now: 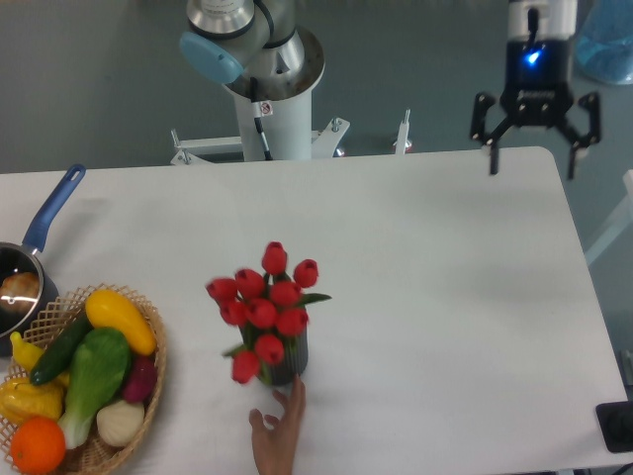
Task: Insert the flowers into the vase
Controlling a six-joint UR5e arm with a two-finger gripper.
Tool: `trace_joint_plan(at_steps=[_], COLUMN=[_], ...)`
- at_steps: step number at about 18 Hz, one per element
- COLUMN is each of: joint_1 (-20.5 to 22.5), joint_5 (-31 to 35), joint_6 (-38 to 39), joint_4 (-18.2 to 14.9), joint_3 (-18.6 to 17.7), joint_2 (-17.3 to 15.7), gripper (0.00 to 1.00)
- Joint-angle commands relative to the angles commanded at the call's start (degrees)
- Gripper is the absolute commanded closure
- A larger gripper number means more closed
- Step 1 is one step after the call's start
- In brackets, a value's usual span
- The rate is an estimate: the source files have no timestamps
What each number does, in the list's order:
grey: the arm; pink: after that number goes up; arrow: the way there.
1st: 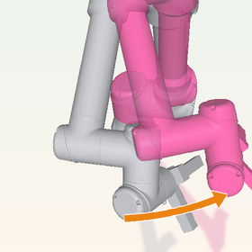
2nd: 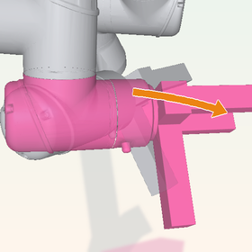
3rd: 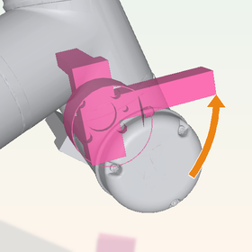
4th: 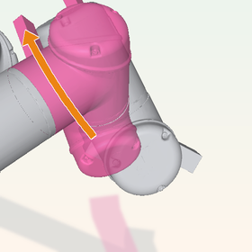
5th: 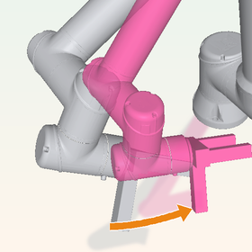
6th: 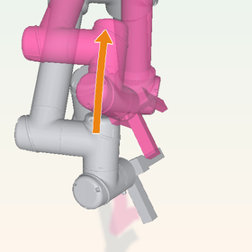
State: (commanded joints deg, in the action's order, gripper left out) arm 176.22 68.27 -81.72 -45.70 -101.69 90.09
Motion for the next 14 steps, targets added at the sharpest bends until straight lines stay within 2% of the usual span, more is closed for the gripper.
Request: trace_joint_plan(at_steps=[2, 5, 7, 10, 14], joint_1=[1.0, 4.1, 6.1, 8.0, 8.4], joint_5=[2.7, 4.1, 4.1, 4.0, 4.1], joint_6=[-5.0, -13.3, -20.0, -25.8, -26.2], joint_4=[-1.5, -7.1, -9.4, -10.2, -11.0], joint_3=[0.2, 1.0, 1.0, 0.6, 0.5], joint_2=[-0.6, -2.2, -2.8, -3.4, -3.8], gripper=[0.00, 0.00, 0.00, 0.00, 0.00])
